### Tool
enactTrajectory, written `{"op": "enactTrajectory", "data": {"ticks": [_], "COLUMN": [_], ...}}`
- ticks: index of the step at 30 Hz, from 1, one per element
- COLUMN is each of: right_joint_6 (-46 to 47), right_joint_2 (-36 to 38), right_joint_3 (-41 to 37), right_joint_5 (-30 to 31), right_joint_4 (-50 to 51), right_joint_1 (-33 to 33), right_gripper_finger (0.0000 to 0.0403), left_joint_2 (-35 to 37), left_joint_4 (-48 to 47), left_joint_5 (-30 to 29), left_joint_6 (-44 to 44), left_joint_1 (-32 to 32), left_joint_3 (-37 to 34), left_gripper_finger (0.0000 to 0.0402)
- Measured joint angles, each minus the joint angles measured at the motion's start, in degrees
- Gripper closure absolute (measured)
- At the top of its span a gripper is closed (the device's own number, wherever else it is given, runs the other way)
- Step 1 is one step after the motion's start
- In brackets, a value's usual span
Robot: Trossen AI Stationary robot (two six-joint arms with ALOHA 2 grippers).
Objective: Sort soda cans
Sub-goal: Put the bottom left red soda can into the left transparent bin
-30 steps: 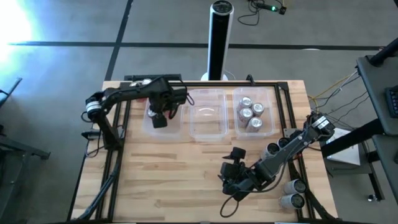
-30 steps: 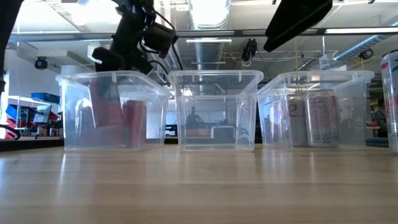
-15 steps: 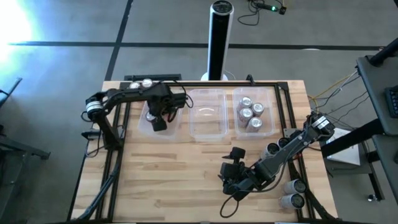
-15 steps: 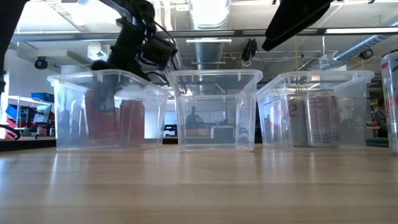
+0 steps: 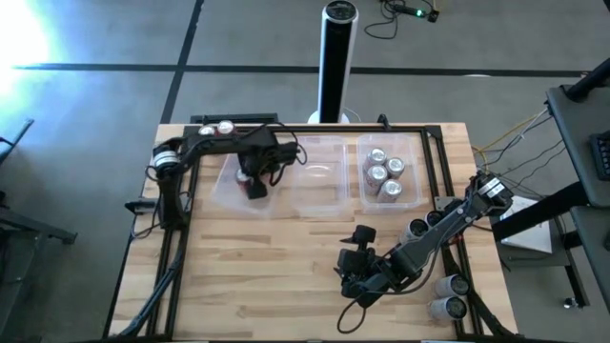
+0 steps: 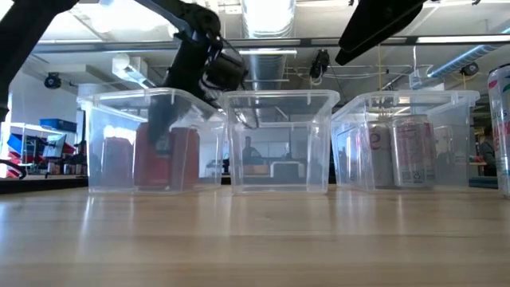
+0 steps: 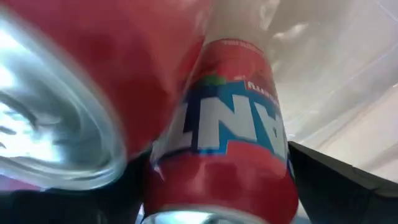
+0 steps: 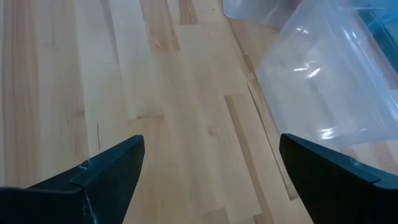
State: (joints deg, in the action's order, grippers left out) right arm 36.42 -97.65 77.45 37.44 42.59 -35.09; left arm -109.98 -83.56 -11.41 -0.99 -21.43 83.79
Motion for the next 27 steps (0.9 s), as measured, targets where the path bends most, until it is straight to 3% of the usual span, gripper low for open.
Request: {"op": "enactTrajectory", "data": {"ticks": [10, 20, 24, 27], "right_joint_6": [0.13, 0.63, 0.63, 0.47], "right_joint_2": [0.00, 0.00, 0.00, 0.00], "right_joint_3": [0.00, -0.22, -0.37, -0.38], "right_joint_5": [-0.36, -0.45, -0.43, -0.22], "right_joint_4": [0.17, 0.37, 0.35, -0.37], "right_joint_1": [-0.02, -0.15, -0.15, 0.10], "right_gripper_finger": [0.0035, 0.0035, 0.0035, 0.0035], "left_joint_2": [-0.36, 15.15, 20.94, 22.83], "left_joint_4": [-6.30, -6.46, 1.06, 10.05], "left_joint_5": [1.47, 2.63, -4.90, -0.60], "left_joint_6": [2.80, 4.67, 4.77, 5.29], "left_joint_1": [-0.07, 0.63, -0.52, -3.33], "left_joint_3": [10.80, 7.39, 4.39, 2.53], "left_gripper_finger": [0.0053, 0.0055, 0.0055, 0.0055]}}
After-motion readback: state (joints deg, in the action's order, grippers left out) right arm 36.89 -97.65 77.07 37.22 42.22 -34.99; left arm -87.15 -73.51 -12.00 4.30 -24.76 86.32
